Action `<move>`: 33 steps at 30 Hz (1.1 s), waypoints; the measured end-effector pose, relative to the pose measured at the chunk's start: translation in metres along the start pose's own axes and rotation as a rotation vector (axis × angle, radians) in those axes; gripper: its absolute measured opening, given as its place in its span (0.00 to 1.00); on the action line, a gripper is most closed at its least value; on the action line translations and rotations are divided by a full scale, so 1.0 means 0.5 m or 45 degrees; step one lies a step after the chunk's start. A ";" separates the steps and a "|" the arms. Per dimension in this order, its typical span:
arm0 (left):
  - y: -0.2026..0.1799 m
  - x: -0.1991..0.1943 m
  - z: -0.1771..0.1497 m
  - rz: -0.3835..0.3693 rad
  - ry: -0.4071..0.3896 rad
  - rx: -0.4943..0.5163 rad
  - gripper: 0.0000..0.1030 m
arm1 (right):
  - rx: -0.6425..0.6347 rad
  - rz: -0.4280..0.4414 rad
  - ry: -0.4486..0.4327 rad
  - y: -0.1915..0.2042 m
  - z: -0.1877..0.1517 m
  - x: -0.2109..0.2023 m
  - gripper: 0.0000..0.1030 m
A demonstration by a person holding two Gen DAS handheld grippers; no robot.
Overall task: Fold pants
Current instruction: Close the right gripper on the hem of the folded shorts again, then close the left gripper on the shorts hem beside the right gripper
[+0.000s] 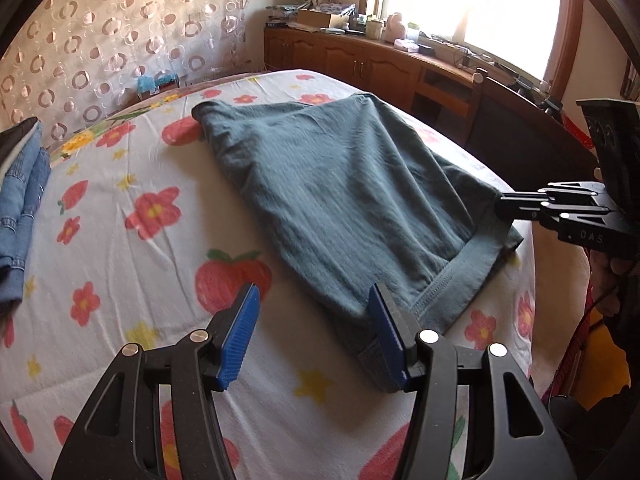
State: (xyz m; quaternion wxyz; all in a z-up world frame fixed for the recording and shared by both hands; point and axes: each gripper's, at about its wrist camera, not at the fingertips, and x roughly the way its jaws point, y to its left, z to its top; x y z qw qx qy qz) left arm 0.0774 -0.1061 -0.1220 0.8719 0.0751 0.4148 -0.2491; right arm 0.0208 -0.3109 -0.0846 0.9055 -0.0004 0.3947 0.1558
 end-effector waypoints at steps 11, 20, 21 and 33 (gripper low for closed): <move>-0.015 0.000 -0.011 -0.012 0.003 -0.002 0.56 | -0.030 -0.082 0.028 0.031 -0.026 -0.023 0.08; -0.020 -0.016 -0.015 -0.033 -0.029 -0.023 0.56 | -0.008 -0.102 -0.029 0.031 -0.033 -0.026 0.08; -0.024 -0.014 -0.017 -0.036 -0.020 -0.016 0.56 | -0.012 -0.103 -0.034 0.033 -0.034 -0.028 0.08; -0.049 0.010 -0.030 -0.095 0.023 0.001 0.49 | -0.009 -0.099 -0.054 0.028 -0.042 -0.029 0.08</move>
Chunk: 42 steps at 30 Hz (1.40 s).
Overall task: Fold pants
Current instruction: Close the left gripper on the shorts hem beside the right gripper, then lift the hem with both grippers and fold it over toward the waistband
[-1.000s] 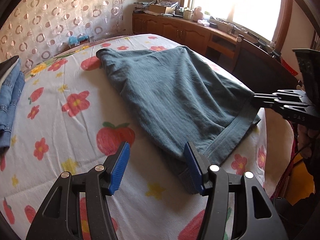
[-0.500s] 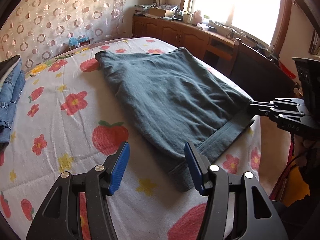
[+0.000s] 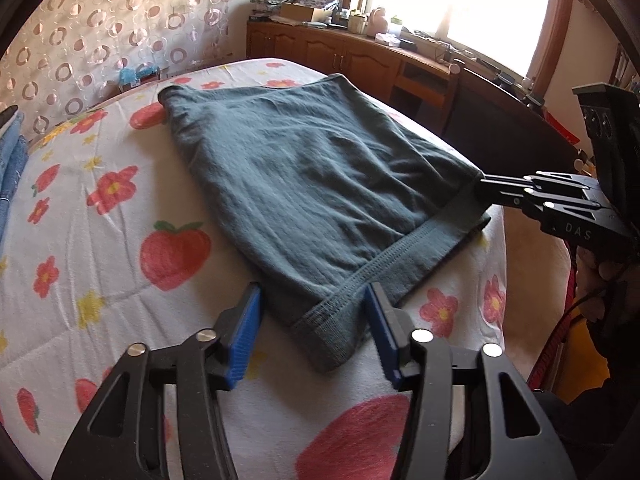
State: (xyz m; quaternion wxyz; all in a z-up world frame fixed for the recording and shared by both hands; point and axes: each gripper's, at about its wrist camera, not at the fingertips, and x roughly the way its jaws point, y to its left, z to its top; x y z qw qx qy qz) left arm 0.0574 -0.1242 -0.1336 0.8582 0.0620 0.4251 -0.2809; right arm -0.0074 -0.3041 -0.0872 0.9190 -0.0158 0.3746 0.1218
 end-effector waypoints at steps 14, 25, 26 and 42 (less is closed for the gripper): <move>0.002 -0.005 -0.007 -0.028 -0.012 -0.023 0.37 | 0.048 -0.003 0.053 -0.011 -0.004 0.043 0.33; 0.013 -0.009 -0.004 -0.098 -0.035 -0.055 0.14 | 0.066 0.060 0.056 -0.020 -0.008 0.042 0.17; 0.012 -0.017 -0.001 -0.104 -0.056 -0.047 0.13 | 0.054 0.059 0.051 -0.018 -0.006 0.040 0.08; 0.038 -0.222 0.121 0.008 -0.399 0.015 0.12 | -0.089 0.147 -0.238 0.019 0.119 -0.097 0.07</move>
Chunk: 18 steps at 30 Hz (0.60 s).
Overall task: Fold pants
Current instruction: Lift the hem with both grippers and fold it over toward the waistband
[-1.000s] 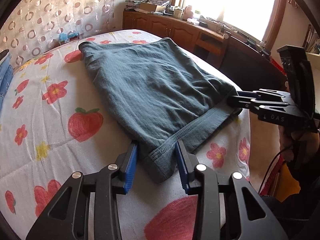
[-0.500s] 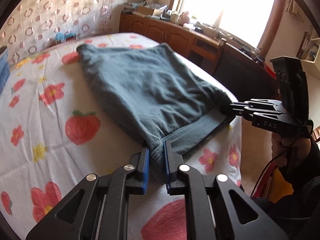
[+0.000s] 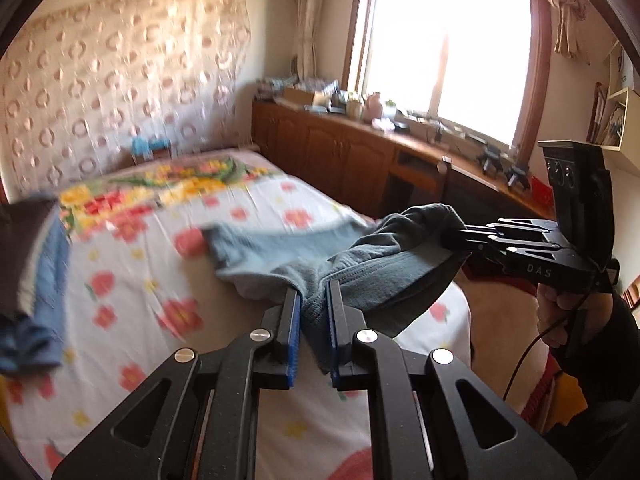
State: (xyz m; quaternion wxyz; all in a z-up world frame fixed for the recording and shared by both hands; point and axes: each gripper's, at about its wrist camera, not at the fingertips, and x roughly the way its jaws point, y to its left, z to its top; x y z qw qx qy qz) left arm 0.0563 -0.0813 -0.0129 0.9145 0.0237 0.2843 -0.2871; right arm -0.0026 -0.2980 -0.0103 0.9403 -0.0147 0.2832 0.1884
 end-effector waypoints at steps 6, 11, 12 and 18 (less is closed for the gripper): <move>0.021 -0.044 0.041 0.060 -0.091 0.017 0.12 | -0.055 0.022 -0.106 0.031 0.057 -0.040 0.07; 0.045 -0.072 0.053 0.101 -0.146 0.014 0.12 | -0.087 0.044 -0.142 0.053 0.065 -0.051 0.07; 0.051 -0.070 0.057 0.106 -0.150 0.011 0.12 | -0.094 0.050 -0.148 0.058 0.066 -0.054 0.07; 0.108 -0.051 0.056 0.160 -0.151 -0.028 0.12 | -0.126 0.089 -0.135 0.052 0.086 0.024 0.07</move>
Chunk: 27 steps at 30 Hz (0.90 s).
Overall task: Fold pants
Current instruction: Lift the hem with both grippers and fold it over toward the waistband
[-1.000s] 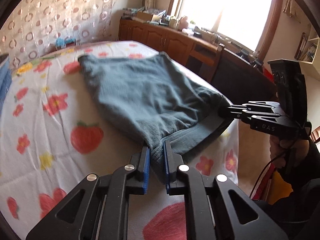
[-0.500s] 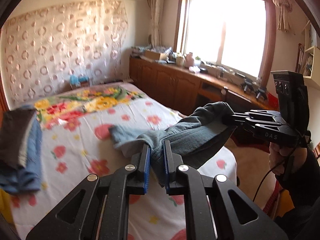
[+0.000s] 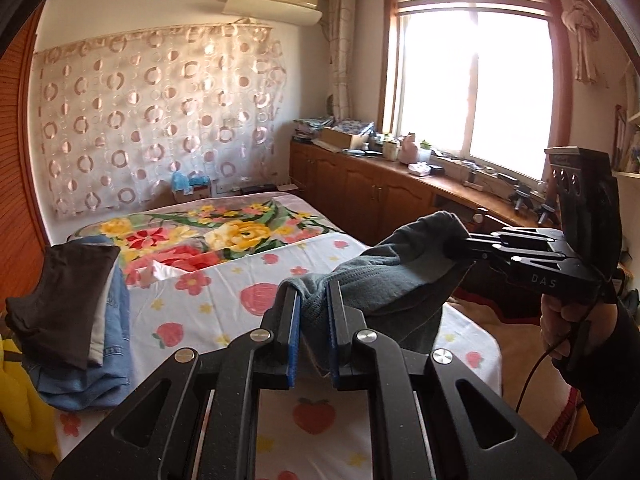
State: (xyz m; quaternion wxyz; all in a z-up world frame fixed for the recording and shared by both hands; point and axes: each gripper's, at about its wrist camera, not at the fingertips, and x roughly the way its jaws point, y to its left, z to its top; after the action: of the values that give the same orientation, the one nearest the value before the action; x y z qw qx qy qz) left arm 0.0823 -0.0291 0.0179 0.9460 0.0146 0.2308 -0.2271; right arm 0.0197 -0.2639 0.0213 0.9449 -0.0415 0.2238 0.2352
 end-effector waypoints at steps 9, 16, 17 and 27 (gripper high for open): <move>0.073 0.086 -0.035 0.025 0.093 -0.076 0.12 | 0.017 0.076 0.108 -0.032 -0.011 0.124 0.07; 0.114 0.163 0.042 0.071 0.083 -0.077 0.12 | -0.014 0.074 0.141 -0.063 0.072 0.215 0.07; 0.119 0.171 0.066 0.078 0.060 -0.067 0.12 | -0.020 0.065 0.131 -0.068 0.096 0.231 0.07; 0.151 0.191 0.266 0.182 -0.114 0.067 0.12 | -0.002 -0.031 -0.099 -0.148 0.342 0.278 0.07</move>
State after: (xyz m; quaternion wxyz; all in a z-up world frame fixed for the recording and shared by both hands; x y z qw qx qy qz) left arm 0.2479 -0.0196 0.0886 0.9685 0.0456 0.1807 -0.1652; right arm 0.2329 -0.2386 0.1112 0.9556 -0.0358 0.1862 0.2255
